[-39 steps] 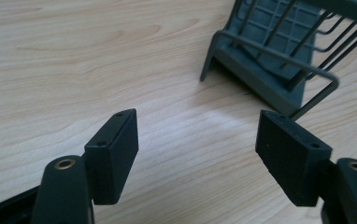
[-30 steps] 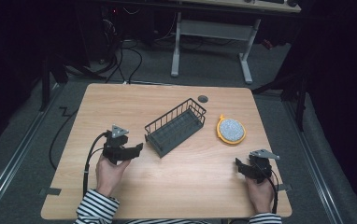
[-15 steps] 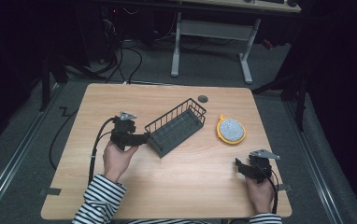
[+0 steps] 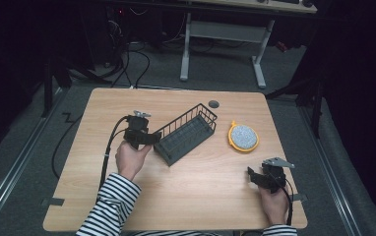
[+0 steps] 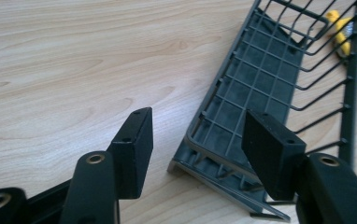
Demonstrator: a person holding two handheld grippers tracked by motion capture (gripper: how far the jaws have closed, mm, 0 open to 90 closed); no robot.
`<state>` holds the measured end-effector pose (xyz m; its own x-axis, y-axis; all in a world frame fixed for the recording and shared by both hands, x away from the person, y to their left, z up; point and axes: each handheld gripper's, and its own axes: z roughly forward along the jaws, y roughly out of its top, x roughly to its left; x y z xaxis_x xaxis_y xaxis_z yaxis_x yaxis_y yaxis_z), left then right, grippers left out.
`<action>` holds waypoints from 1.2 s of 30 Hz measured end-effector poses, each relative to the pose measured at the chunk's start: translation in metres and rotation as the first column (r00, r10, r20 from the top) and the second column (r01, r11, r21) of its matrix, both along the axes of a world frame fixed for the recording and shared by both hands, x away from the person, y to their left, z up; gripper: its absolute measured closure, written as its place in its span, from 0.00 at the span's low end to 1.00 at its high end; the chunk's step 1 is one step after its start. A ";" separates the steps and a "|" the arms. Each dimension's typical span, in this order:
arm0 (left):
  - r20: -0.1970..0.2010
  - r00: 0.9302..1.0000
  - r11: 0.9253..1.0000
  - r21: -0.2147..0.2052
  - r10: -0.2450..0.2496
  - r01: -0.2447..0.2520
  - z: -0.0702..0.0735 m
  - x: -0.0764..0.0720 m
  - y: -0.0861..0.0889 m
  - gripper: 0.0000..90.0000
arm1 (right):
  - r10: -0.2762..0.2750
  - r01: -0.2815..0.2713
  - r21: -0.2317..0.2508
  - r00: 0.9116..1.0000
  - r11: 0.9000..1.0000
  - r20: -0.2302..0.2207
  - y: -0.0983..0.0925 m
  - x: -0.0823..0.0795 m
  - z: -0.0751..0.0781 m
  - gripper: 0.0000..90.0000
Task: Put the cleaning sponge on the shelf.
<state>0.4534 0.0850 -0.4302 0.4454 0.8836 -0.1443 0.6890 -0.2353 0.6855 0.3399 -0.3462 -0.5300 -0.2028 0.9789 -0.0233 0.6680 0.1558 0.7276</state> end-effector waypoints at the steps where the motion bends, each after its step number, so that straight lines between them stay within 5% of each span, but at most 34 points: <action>1: -0.005 1.000 1.000 0.002 0.000 0.000 0.000 0.001 -0.001 0.50 | 0.001 -0.001 0.000 1.000 1.000 -0.001 0.000 0.000 0.000 0.41; 13: -0.047 0.999 0.999 0.037 0.002 -0.001 -0.008 0.008 -0.012 0.66 | 0.009 -0.009 0.001 1.000 1.000 0.000 0.000 0.000 0.000 0.40; 26: -0.058 0.998 1.000 0.006 0.010 -0.010 -0.011 0.016 -0.008 0.82 | 0.011 -0.011 0.001 1.000 1.000 -0.002 0.001 -0.001 0.000 0.40; 36: -0.072 0.997 1.000 -0.026 -0.012 0.010 -0.012 0.023 0.000 0.83 | 0.013 -0.013 0.000 1.000 1.000 -0.001 0.001 -0.001 0.000 0.40</action>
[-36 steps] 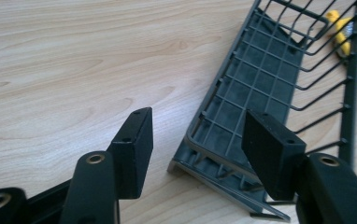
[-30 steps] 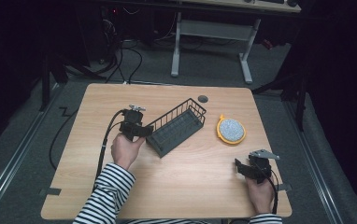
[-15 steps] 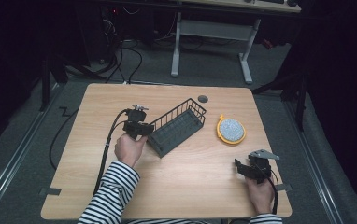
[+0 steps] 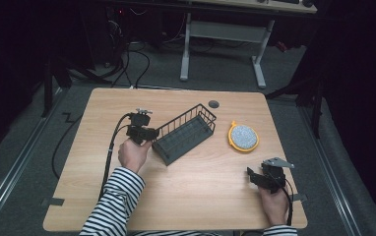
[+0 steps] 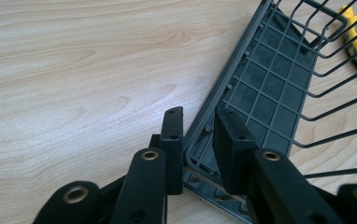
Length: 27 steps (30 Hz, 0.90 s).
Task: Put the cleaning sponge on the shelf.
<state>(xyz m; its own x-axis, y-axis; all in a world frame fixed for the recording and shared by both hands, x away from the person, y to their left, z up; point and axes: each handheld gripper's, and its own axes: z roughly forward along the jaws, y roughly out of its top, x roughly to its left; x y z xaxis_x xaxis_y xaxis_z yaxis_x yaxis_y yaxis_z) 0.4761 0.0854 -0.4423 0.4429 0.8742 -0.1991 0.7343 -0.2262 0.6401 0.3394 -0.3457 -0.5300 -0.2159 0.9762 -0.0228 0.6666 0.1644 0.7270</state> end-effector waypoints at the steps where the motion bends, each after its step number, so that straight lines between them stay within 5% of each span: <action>1: -0.002 1.000 1.000 0.000 -0.002 0.002 0.000 0.001 0.001 0.83 | -0.002 0.002 0.001 1.000 1.000 -0.002 0.000 0.000 0.000 0.40; 8: 0.007 1.000 0.999 0.051 -0.014 0.014 0.002 0.010 0.000 0.83 | 0.000 0.000 0.000 1.000 1.000 0.001 0.000 0.000 0.000 0.40; 13: 0.009 1.000 0.999 0.041 -0.002 0.002 0.000 0.017 0.006 0.82 | 0.000 0.000 0.000 1.000 1.000 0.001 0.000 0.000 0.000 0.40; 16: 0.010 1.000 0.996 0.089 0.008 -0.009 0.000 0.022 0.005 0.81 | 0.000 0.000 0.000 1.000 1.000 0.000 0.000 0.000 0.000 0.40; 21: -0.007 1.000 0.994 0.111 0.023 -0.022 -0.005 0.030 0.006 0.79 | 0.000 0.000 0.001 1.000 1.000 0.000 0.000 0.000 0.000 0.40; 27: -0.018 1.000 0.995 0.092 0.023 -0.021 -0.007 0.035 0.009 0.84 | 0.000 0.000 0.000 1.000 1.000 0.000 0.000 0.000 0.000 0.40</action>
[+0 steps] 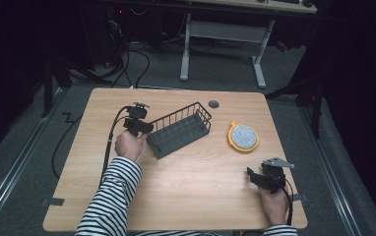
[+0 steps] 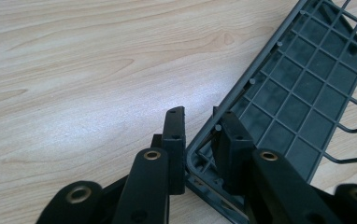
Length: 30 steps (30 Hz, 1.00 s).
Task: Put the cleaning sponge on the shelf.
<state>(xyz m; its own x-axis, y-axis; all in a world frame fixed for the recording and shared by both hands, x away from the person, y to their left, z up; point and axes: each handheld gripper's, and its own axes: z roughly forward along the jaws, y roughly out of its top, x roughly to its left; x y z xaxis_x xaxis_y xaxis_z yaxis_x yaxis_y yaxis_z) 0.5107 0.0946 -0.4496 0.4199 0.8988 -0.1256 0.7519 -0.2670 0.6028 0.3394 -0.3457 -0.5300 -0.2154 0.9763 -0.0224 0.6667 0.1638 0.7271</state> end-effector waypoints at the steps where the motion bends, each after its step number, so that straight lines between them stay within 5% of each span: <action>1: 0.000 1.000 1.000 -0.001 -0.001 0.001 0.000 0.000 0.000 0.84 | 0.001 -0.001 0.000 1.000 1.000 0.000 0.000 0.000 0.000 0.40; 30: 0.021 0.989 0.989 -0.017 -0.144 0.145 -0.001 0.011 -0.011 0.85 | -0.002 0.002 0.002 1.000 1.000 -0.002 0.000 0.000 0.000 0.40</action>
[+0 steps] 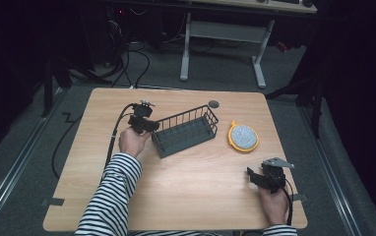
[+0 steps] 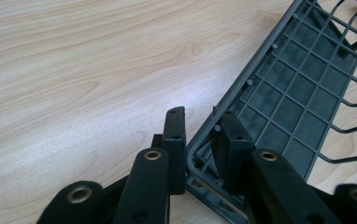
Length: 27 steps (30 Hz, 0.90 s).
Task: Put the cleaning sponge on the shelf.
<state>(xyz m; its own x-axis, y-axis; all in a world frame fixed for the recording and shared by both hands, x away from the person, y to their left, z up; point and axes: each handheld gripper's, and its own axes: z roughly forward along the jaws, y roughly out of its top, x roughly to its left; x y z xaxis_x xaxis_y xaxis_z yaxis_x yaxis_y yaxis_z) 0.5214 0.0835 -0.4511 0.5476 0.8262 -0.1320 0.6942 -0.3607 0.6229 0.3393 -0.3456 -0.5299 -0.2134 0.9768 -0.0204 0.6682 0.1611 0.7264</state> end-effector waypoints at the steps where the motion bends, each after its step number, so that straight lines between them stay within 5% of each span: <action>1: 0.004 1.000 1.000 0.010 -0.009 0.009 0.000 0.000 -0.002 0.85 | 0.000 0.000 0.000 1.000 1.000 0.000 0.000 0.000 0.000 0.40; 15: 0.018 0.998 0.998 0.005 -0.062 0.062 0.000 -0.004 -0.012 0.84 | -0.009 0.009 0.002 1.000 1.000 0.002 0.000 0.000 0.000 0.41; 21: 0.063 0.998 1.000 -0.022 -0.010 0.011 0.005 -0.007 -0.008 0.54 | -0.011 0.011 0.001 1.000 1.000 0.002 0.000 0.000 0.000 0.41; 27: 0.087 0.996 0.999 -0.050 0.009 -0.004 0.013 -0.015 0.001 0.39 | -0.011 0.011 0.001 1.000 1.000 0.001 0.000 0.000 0.000 0.40</action>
<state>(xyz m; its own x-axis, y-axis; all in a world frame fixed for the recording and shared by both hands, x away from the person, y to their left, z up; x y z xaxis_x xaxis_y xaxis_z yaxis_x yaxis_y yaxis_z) 0.5064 0.0846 -0.4379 0.5534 0.8236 -0.1247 0.6388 -0.3235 0.6981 0.3395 -0.3458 -0.5300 -0.2028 0.9790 -0.0194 0.6688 0.1530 0.7275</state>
